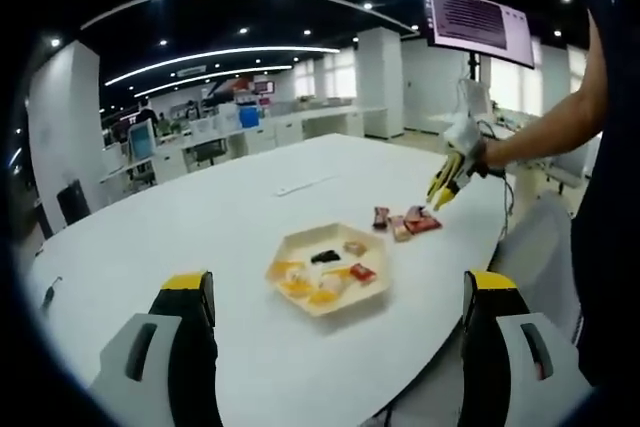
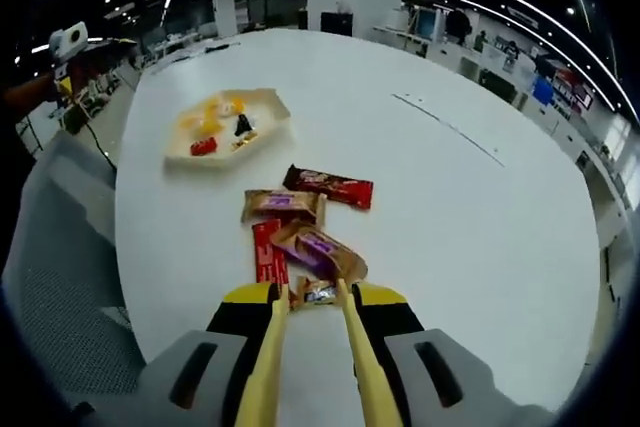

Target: Place the target food into the container with the food tongs after gripping and lifting it, then release it inside without dropping or visibly crushing the food.

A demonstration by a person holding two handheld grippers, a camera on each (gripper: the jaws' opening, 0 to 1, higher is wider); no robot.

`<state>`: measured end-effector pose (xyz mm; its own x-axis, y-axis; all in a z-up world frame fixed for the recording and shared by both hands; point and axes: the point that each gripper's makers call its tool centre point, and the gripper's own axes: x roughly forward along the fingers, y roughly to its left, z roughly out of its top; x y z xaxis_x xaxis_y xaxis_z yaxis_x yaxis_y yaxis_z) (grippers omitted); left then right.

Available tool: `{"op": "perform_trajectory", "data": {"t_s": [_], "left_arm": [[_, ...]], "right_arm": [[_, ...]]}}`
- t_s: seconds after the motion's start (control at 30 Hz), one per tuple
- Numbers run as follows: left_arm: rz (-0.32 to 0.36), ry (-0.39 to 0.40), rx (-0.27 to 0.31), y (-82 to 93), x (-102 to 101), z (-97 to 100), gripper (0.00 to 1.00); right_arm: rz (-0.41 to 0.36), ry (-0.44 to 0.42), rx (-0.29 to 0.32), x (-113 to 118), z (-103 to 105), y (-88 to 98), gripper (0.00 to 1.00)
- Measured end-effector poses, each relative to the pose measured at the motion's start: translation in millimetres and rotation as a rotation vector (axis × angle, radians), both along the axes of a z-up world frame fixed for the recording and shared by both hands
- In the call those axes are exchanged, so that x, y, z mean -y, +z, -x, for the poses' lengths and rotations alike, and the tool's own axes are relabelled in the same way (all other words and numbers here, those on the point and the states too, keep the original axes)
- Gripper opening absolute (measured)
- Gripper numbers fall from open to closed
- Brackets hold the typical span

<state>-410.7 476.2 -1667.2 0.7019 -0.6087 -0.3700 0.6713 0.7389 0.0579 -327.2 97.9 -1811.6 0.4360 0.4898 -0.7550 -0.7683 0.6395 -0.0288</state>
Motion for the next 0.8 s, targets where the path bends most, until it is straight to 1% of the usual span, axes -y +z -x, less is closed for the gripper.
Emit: {"op": "perform_trajectory", "data": {"t_s": [0.1,0.13,0.2,0.27,0.4,0.57,0.67,0.77,0.8], "left_arm": [[-0.014,0.018,0.02,1.3,-4,-2.5,0.99],[-0.006,0.02,0.019,2.3,-4,-2.3,0.99],[-0.002,0.021,0.021,3.5,-4,-2.1,0.99],[-0.005,0.018,0.021,3.2,-4,-1.4,0.99],[-0.004,0.022,0.026,5.2,-6,-1.4,0.99],[-0.003,0.027,0.023,5.1,-7,-1.6,0.99],[-0.002,0.027,0.024,5.3,-6,-1.5,0.99],[-0.004,0.027,0.023,5.1,-6,-1.4,0.99],[-0.002,0.027,0.023,5.4,-6,-1.4,0.99]], "right_arm": [[0.001,-0.001,-0.021,-2,0,-8.1,0.28],[0.007,-0.004,-0.014,-1,-1,-7.8,0.28],[-0.01,-0.009,-0.027,-3,-2,-7.5,0.28],[0.014,-0.011,-0.026,0,-5,-12.6,0.28],[0.02,-0.02,-0.031,2,-8,-15.5,0.29],[0.048,-0.002,-0.027,1,-11,-22.2,0.29],[0.046,-0.008,-0.022,1,-13,-21.3,0.29],[0.067,-0.027,-0.013,4,-17,-23.1,0.29],[0.056,-0.031,-0.022,4,-17,-24.0,0.29]]}}
